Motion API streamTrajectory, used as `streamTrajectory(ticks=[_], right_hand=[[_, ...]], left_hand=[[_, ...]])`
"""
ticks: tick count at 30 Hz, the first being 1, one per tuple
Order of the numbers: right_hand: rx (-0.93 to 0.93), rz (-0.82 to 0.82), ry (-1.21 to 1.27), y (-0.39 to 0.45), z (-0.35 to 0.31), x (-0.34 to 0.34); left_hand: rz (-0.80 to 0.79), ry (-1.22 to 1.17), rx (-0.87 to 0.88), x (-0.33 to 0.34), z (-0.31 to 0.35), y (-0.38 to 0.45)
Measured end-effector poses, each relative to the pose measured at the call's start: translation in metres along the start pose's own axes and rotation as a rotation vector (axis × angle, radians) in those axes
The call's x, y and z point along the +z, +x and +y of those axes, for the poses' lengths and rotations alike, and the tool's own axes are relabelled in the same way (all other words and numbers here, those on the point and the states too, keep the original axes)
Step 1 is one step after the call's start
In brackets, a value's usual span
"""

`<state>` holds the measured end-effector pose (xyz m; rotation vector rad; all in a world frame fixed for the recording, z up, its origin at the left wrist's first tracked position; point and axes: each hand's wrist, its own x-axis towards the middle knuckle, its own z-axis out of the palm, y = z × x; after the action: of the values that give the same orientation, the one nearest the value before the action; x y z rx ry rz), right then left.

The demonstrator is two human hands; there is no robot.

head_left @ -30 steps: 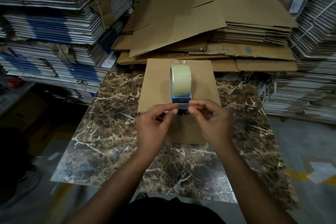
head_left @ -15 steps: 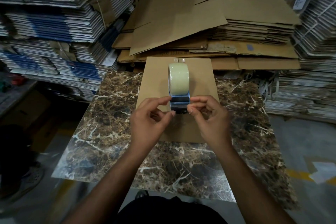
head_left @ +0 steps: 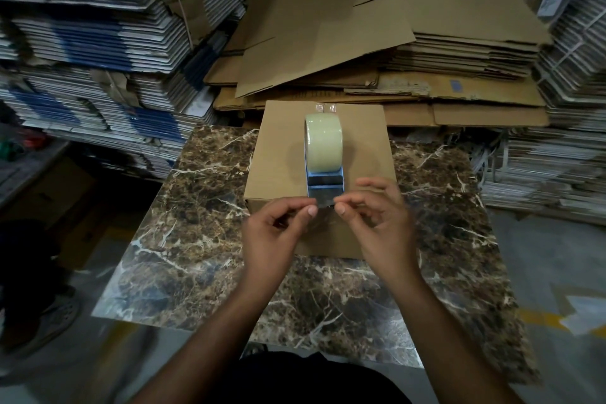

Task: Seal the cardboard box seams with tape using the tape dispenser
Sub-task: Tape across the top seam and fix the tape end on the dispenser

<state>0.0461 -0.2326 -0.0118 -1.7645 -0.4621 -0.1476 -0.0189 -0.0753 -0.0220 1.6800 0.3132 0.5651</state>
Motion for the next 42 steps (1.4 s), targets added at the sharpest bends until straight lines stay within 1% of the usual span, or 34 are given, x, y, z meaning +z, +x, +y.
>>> streamTrajectory(ticks=[5, 8, 11, 16, 19, 26, 35, 42], right_hand=[[0.101, 0.003, 0.020, -0.004, 0.001, 0.005], [0.180, -0.017, 0.149, -0.005, -0.001, 0.006], [0.290, 0.007, 0.264, -0.007, -0.006, 0.009], [0.409, 0.069, 0.414, -0.009, -0.009, 0.012], [0.463, 0.077, 0.480, -0.010, -0.009, 0.013], [0.538, 0.136, 0.563, -0.012, -0.016, 0.011], [0.568, 0.154, 0.546, -0.013, -0.022, 0.011], [0.611, 0.133, 0.537, -0.009, -0.023, 0.016]], left_hand=[[0.070, -0.025, 0.049, 0.002, -0.001, -0.005], [0.104, -0.047, 0.026, 0.005, 0.000, -0.007], [0.115, -0.110, -0.060, 0.010, 0.003, -0.010], [0.105, -0.275, -0.244, 0.014, 0.008, -0.013], [0.119, -0.346, -0.315, 0.015, 0.008, -0.013], [0.142, -0.447, -0.376, 0.017, 0.013, -0.016], [0.139, -0.454, -0.400, 0.017, 0.015, -0.016], [0.129, -0.441, -0.401, 0.017, 0.014, -0.015]])
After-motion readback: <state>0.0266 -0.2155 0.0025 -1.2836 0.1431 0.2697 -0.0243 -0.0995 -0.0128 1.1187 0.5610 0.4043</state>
